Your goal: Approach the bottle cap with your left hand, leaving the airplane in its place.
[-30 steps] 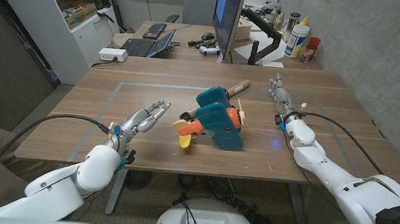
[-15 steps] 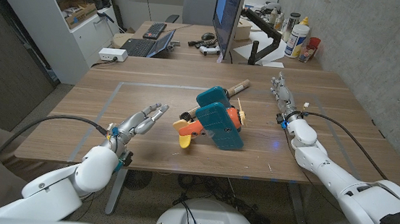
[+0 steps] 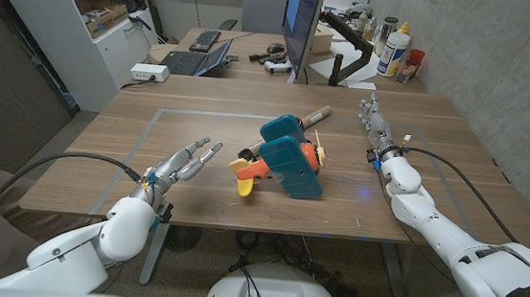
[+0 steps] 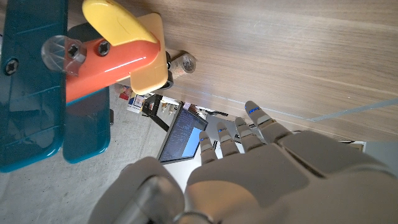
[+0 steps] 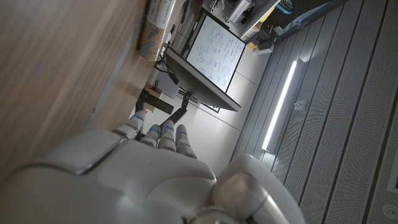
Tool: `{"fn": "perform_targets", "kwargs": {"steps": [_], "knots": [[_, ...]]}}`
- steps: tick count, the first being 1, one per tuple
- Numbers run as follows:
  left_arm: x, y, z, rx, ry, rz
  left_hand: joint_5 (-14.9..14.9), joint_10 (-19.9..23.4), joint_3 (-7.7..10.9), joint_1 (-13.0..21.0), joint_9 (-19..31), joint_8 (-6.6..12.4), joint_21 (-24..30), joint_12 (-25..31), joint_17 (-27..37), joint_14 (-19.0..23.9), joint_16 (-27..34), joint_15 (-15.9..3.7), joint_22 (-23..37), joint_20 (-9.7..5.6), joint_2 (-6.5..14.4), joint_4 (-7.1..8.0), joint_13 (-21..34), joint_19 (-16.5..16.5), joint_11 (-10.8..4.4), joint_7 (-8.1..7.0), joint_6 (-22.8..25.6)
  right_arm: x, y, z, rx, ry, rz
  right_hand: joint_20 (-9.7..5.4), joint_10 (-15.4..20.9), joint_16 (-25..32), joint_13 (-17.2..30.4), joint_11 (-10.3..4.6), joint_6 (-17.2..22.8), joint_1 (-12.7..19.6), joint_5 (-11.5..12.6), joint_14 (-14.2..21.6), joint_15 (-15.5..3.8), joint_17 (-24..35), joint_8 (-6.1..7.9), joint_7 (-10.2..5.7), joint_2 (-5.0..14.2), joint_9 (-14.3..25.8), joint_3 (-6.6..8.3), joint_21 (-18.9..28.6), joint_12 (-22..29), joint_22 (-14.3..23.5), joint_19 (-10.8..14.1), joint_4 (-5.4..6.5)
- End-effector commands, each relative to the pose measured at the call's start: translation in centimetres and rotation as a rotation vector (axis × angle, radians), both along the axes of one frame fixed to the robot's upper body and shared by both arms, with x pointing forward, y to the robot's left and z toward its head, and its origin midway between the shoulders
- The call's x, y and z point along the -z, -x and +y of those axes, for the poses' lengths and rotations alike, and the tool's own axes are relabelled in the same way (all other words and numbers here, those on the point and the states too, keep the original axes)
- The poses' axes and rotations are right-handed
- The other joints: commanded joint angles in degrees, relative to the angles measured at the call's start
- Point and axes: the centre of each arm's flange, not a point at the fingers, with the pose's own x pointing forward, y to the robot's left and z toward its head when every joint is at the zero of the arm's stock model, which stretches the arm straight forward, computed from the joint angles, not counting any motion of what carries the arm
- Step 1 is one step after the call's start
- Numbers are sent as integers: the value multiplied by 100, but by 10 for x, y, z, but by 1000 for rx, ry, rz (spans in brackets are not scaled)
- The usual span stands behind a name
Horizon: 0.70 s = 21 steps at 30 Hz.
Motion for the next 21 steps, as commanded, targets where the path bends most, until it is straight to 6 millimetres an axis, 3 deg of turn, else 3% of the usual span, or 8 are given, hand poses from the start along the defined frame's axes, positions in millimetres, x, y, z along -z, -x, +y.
{"fn": "perform_targets", "kwargs": {"steps": [1, 9, 14, 21], "knots": [[5, 6, -1, -45, -42, -31, 41, -11, -26, 26, 20, 24, -6, 6, 28, -55, 2, -849, 13, -397, -68, 27, 23, 25, -77, -22, 5, -7, 5, 1, -26, 22, -28, -4, -116, -17, 16, 2, -61, -11, 21, -84, -12, 8, -5, 22, 55, 28, -10, 7, -27, 18, -79, 42], [13, 14, 0, -123, -91, -60, 89, -86, -24, 35, 23, 6, -30, -18, 30, -114, -15, -870, 14, -464, -84, 21, 25, -26, -120, -21, -70, -8, 6, 1, -30, 11, -27, 1, -131, -12, 16, 16, -88, -17, 23, -102, -11, 9, -6, 19, 60, 27, -13, 11, -24, 19, -91, 49], [19, 19, -3, -186, -130, -120, 270, -379, -21, 19, 38, -76, -92, -56, 47, -465, -65, -908, 25, -604, -104, 36, 33, -334, -206, -14, -561, -9, 4, 0, -58, 19, -7, 14, -159, -15, 16, 51, -105, -24, 24, -141, 7, 10, -4, 19, 60, 27, -18, 10, -26, 19, -113, 54], [23, 20, -4, -181, -147, -74, 313, -407, -24, 1, 43, -83, -74, -42, 52, -476, -42, -918, 25, -607, -110, 45, 35, -334, -220, -15, -690, -11, 3, -5, -77, 29, 4, 32, -190, -10, 15, 35, -118, -25, 23, -156, 12, 10, -3, 16, 42, 27, -30, 8, -30, 18, -137, 53]]}}
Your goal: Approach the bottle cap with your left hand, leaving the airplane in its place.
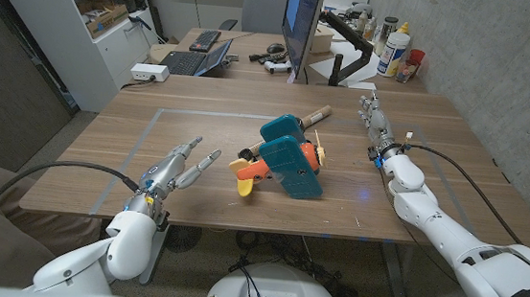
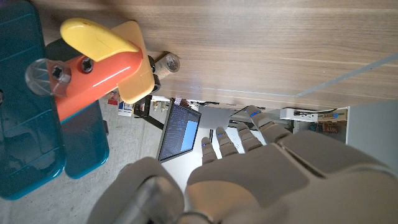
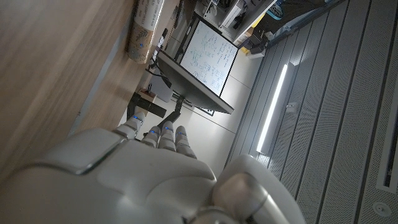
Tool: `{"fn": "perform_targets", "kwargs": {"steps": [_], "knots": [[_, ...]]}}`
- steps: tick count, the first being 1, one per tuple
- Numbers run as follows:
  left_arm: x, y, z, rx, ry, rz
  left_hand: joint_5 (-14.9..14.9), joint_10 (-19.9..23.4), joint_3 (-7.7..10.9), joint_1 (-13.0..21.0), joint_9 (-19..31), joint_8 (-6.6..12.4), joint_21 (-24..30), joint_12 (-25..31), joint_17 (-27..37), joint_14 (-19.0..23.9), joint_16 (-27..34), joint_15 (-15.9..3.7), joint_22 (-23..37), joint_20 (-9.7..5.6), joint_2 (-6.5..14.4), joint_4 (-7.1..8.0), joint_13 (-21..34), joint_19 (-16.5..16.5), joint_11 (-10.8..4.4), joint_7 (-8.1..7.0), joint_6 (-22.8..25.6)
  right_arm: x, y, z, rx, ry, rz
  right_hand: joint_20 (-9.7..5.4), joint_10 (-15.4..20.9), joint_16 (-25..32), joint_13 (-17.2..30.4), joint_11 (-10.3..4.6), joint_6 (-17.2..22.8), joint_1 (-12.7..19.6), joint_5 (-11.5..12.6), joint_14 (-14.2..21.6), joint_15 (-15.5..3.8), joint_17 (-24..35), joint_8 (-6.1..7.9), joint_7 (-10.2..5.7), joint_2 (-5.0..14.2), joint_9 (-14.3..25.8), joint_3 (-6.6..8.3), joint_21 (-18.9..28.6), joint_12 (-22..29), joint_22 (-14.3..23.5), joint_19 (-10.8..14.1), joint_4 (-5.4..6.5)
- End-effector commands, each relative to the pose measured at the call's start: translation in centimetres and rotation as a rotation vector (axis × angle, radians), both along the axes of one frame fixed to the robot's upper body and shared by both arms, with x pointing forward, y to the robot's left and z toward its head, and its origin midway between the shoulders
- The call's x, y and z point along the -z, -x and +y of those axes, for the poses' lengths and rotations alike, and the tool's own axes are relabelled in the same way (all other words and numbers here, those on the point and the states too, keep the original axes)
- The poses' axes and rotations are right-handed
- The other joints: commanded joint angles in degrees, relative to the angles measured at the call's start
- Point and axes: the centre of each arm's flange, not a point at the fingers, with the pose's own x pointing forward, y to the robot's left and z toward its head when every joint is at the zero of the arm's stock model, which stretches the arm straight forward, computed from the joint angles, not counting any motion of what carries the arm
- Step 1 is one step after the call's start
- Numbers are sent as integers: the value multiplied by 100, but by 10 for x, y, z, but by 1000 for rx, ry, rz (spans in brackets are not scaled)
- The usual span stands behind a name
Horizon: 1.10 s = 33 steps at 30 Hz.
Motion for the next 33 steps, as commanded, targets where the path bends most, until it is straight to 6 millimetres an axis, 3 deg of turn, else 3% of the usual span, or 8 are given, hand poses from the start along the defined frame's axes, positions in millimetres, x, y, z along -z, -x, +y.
{"fn": "perform_targets", "kwargs": {"steps": [1, 14, 33], "knots": [[8, 5, -3, -46, -47, 8, 43, -26, -25, -1, 14, -15, 13, 1, 22, -59, 20, -898, 25, -590, -51, 46, 35, -9, -25, -27, -96, -4, -1, -6, -30, 12, 15, -17, -74, -11, 15, -30, -35, -25, 22, -48, 6, 11, -1, -6, 39, 27, -8, 7, -31, 18, -68, 29], [19, 4, -3, -48, -31, 53, 102, 11, -31, -29, 23, 31, 62, 41, 22, 21, 63, -880, 23, -542, -64, 59, 35, 92, -29, -33, -128, 0, -2, -14, -2, 19, 22, -6, -103, -4, 15, -33, -55, -40, 21, -78, 6, 12, 3, -19, 15, 26, -30, 11, -27, 19, -95, 35], [30, 25, -4, -195, -109, 77, 200, 117, -33, -35, 30, 142, 79, 97, 14, 138, 92, -847, 18, -450, -99, 57, 33, 150, 37, -21, 40, -1, -9, -14, 14, 6, 21, -49, -115, -1, 14, -36, -44, -50, 24, -123, 9, 12, 20, -18, 19, 26, -44, -2, -11, 20, -177, 48]]}}
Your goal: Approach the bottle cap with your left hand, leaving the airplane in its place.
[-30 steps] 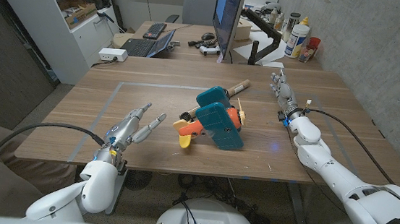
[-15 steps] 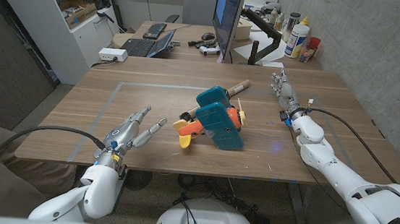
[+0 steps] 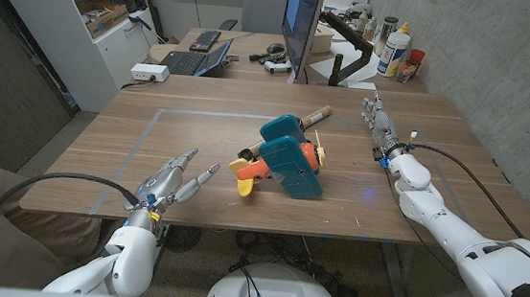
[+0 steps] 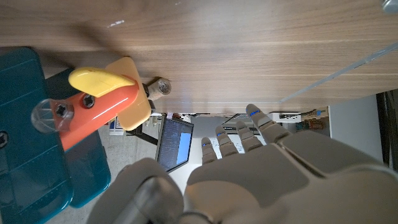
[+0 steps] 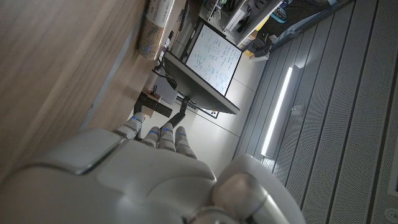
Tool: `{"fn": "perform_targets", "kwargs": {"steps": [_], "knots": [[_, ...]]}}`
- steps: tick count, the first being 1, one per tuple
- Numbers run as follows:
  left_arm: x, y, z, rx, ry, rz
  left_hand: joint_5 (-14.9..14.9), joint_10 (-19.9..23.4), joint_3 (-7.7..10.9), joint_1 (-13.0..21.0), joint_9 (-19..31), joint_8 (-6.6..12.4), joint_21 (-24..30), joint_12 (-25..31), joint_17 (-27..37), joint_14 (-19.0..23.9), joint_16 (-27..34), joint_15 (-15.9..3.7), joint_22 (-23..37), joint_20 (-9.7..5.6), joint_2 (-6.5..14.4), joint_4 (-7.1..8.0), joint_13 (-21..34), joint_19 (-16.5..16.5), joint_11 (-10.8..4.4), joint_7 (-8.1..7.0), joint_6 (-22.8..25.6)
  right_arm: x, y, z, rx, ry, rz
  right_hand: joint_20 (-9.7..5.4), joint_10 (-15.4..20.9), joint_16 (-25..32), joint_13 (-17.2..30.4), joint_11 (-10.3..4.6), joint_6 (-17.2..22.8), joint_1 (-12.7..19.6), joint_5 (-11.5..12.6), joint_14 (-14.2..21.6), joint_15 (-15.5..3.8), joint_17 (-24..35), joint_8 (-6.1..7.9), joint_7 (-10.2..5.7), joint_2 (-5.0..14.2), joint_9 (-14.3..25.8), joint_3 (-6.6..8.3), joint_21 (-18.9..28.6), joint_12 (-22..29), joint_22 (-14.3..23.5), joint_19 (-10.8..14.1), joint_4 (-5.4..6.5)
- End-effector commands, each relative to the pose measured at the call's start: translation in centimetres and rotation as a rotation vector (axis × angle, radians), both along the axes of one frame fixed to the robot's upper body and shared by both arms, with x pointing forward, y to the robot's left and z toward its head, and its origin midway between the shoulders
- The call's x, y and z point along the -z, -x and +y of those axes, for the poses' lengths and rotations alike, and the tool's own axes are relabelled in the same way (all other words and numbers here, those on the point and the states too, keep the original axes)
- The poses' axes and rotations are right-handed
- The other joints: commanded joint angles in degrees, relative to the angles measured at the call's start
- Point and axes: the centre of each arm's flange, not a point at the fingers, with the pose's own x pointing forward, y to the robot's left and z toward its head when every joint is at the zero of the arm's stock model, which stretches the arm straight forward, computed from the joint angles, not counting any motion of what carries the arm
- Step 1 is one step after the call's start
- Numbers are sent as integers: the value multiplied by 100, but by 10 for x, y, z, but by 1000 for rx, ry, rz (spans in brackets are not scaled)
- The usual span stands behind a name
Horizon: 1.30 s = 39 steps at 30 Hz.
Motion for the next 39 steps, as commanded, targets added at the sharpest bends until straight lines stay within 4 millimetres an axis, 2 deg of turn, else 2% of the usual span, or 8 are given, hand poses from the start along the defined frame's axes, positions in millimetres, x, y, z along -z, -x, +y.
{"fn": "perform_targets", "kwargs": {"steps": [1, 39], "knots": [[8, 11, 2, -100, -53, 14, 33, 28, -10, 11, 31, 32, 31, 52, 16, 38, 22, -846, 18, -458, -57, 32, 20, 35, -13, -22, 60, -1, -4, 1, 8, -9, -1, -19, -23, -4, 14, -8, -12, -50, 25, -81, -2, 14, 21, 12, 21, 26, -27, -4, 23, 20, -73, 32], [27, 46, 14, -225, -6, 48, 211, 2, -8, 16, 26, 56, 15, 46, 14, 27, -3, -833, 21, -465, -138, 25, 19, 19, -14, -33, 103, 2, -9, -7, 42, -23, 1, -2, -62, 11, 13, 10, -37, -55, 33, -136, 1, 12, 24, 21, 29, 25, -48, 16, 37, 20, -133, 47]]}}
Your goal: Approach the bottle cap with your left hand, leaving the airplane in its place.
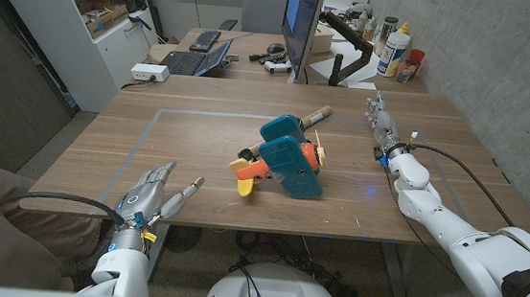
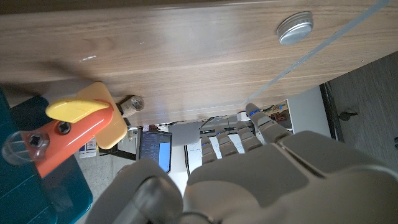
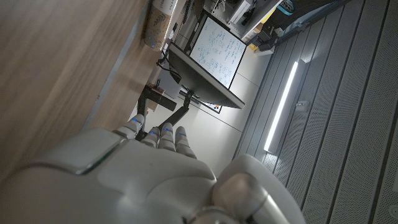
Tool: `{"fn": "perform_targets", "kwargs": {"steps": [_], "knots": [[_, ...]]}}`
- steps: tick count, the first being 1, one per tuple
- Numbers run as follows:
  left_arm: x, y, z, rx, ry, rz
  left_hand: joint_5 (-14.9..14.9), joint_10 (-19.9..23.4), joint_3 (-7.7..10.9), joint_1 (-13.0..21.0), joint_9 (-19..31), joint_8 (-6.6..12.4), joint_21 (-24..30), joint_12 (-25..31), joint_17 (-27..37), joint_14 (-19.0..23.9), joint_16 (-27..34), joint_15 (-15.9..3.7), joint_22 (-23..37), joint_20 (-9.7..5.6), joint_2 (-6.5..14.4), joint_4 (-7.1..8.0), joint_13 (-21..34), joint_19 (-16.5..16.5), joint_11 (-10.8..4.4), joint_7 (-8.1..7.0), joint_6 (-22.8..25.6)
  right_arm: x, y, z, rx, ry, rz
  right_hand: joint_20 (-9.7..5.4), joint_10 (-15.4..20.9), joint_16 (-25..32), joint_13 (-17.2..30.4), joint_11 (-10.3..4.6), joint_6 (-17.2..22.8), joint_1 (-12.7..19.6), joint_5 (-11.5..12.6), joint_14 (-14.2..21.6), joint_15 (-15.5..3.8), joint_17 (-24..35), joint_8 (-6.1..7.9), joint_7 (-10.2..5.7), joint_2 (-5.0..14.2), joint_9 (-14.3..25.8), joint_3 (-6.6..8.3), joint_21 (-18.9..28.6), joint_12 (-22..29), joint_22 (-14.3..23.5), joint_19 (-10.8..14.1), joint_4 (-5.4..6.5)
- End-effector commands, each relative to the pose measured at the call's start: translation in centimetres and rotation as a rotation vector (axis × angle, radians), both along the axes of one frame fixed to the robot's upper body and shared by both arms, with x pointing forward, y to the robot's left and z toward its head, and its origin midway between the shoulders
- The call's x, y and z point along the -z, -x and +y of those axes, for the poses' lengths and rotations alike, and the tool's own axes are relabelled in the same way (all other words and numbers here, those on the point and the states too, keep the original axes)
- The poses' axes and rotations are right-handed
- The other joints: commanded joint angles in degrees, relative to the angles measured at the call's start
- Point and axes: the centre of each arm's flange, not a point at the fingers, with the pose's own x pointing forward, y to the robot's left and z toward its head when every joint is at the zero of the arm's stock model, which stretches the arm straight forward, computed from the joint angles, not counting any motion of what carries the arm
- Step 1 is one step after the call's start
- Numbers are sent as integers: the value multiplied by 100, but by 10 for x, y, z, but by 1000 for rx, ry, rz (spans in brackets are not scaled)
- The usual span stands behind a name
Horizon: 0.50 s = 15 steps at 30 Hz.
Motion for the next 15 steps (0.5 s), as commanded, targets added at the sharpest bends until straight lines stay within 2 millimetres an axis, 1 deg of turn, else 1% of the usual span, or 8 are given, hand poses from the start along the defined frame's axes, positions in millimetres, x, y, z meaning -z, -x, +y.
{"fn": "perform_targets", "kwargs": {"steps": [1, 6, 9, 10, 15], "knots": [[6, 12, 6, -40, 15, 17, 84, -14, -8, 1, 27, 55, 15, 44, 15, 28, -2, -835, 21, -467, -63, 26, 18, 20, -25, -32, 40, 2, -1, 0, 9, -4, 1, 9, -59, 11, 12, 18, -37, -55, 33, -74, 1, 12, 25, 21, 29, 25, -25, 16, 38, 7, -44, 24], [9, 15, 7, -56, 13, 27, 109, -11, -6, 0, 27, 54, 17, 46, 15, 34, -2, -829, 21, -474, -69, 27, 18, 27, -22, -32, 37, 0, 0, 1, 3, -6, -5, 9, -58, 14, 12, -6, -36, -54, 34, -77, 0, 12, 27, 24, 30, 25, -27, 21, 43, 7, -44, 26], [11, 16, 8, -63, 21, 34, 137, 29, -5, -2, 27, 59, 33, 62, 16, 76, 12, -840, 22, -474, -74, 30, 18, 70, -28, -31, 48, -2, 1, 1, 0, -9, -9, 11, -57, 16, 12, 14, -41, -54, 34, -76, 2, 12, 26, 23, 30, 25, -29, 23, 45, 7, -46, 26], [11, 17, 8, -61, 26, 35, 145, -10, -4, -3, 26, 56, 16, 47, 16, 36, -4, -831, 22, -474, -75, 31, 18, 27, -22, -32, 39, -3, 1, 2, 1, -11, -11, 11, -58, 16, 12, 15, -40, -54, 34, -77, 2, 12, 27, 23, 30, 25, -30, 23, 45, 7, -46, 26], [10, 17, 11, -63, 40, 26, 201, 32, -1, -9, 26, 60, 32, 65, 16, 80, 11, -840, 22, -473, -83, 39, 18, 74, -34, -31, 48, -6, 1, 2, 0, -8, -12, 13, -68, 18, 12, 11, -42, -53, 35, -78, 3, 12, 27, 24, 30, 25, -32, 25, 44, 6, -49, 27]]}}
